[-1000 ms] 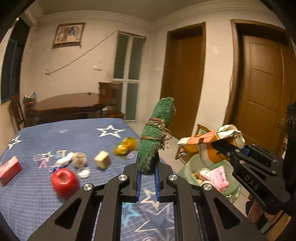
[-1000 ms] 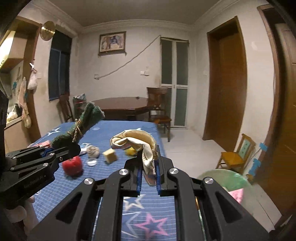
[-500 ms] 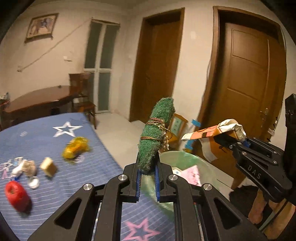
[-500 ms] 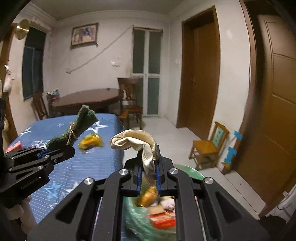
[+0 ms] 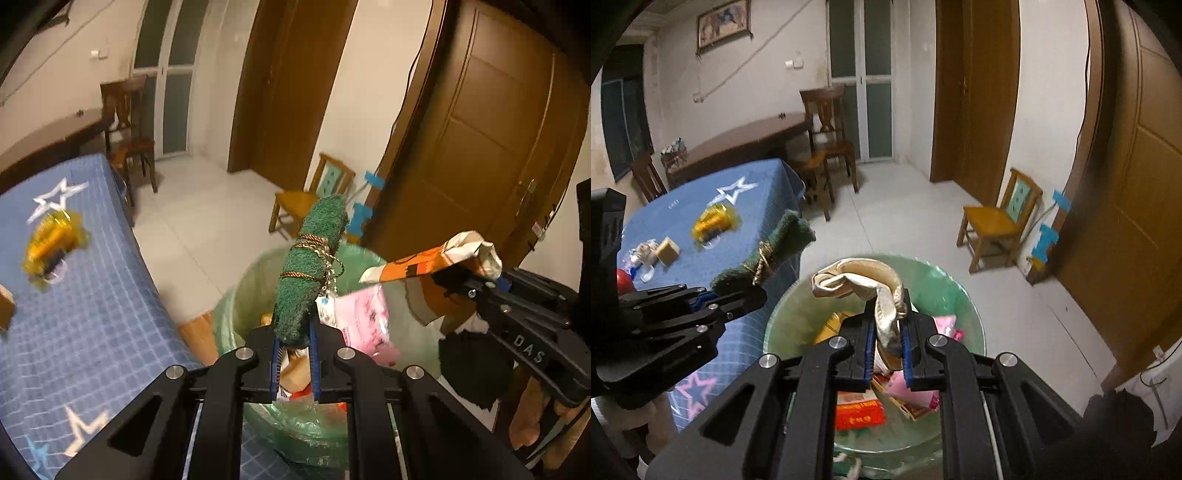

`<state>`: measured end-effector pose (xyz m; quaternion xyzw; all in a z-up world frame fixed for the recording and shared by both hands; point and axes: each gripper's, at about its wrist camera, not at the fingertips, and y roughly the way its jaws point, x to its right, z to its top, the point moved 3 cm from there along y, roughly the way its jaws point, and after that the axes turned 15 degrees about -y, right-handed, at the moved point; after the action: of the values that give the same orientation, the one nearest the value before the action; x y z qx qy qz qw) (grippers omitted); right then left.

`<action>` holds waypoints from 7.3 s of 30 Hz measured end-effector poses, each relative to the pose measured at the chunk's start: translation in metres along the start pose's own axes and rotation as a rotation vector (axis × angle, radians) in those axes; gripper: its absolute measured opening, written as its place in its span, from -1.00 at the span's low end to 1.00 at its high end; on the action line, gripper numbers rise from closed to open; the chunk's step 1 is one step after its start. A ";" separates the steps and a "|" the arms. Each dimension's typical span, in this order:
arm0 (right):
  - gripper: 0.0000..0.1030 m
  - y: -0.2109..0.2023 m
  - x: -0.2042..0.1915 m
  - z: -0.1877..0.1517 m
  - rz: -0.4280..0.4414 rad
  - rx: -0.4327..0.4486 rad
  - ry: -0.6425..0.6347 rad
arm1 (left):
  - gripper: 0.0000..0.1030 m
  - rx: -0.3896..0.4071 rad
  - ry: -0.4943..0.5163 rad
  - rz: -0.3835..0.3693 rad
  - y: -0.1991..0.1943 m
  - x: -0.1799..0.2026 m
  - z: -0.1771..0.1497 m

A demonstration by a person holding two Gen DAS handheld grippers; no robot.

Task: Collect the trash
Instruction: 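Open both grippers to drop the scrubber and cloth into the bin, then move both open grippers back over the table items, then grasp the blue bottle cap with the left gripper while the right grasps the knitted sock, then carry the blue cap and knitted sock in both grippers over the bin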

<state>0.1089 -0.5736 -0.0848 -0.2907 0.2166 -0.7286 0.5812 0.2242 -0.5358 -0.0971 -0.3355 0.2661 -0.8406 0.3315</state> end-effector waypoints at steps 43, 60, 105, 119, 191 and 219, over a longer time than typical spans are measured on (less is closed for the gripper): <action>-0.15 -0.022 -0.012 -0.003 0.058 0.051 0.007 | 0.25 0.042 0.015 0.125 -0.029 -0.042 -0.009; 0.42 -0.039 -0.109 0.018 0.223 0.128 -0.085 | 0.45 0.131 0.034 0.218 -0.147 -0.141 0.006; 0.42 0.031 -0.288 0.055 0.497 0.029 -0.259 | 0.28 -0.004 -0.189 0.677 -0.305 -0.539 -0.004; 0.42 0.052 -0.310 0.090 0.523 0.063 -0.326 | 0.18 0.032 -0.164 0.560 -0.258 -0.527 -0.005; -0.20 -0.082 -0.253 0.079 0.234 0.389 -0.270 | -0.21 0.447 -0.014 0.415 -0.310 -0.209 -0.026; -0.20 -0.003 0.004 0.011 0.040 -0.035 0.003 | -0.21 0.021 0.146 -0.024 -0.016 0.036 0.019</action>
<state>0.1135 -0.5768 -0.0746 -0.2954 0.2360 -0.7134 0.5900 0.2123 -0.5567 -0.0603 -0.2728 0.2767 -0.8696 0.3045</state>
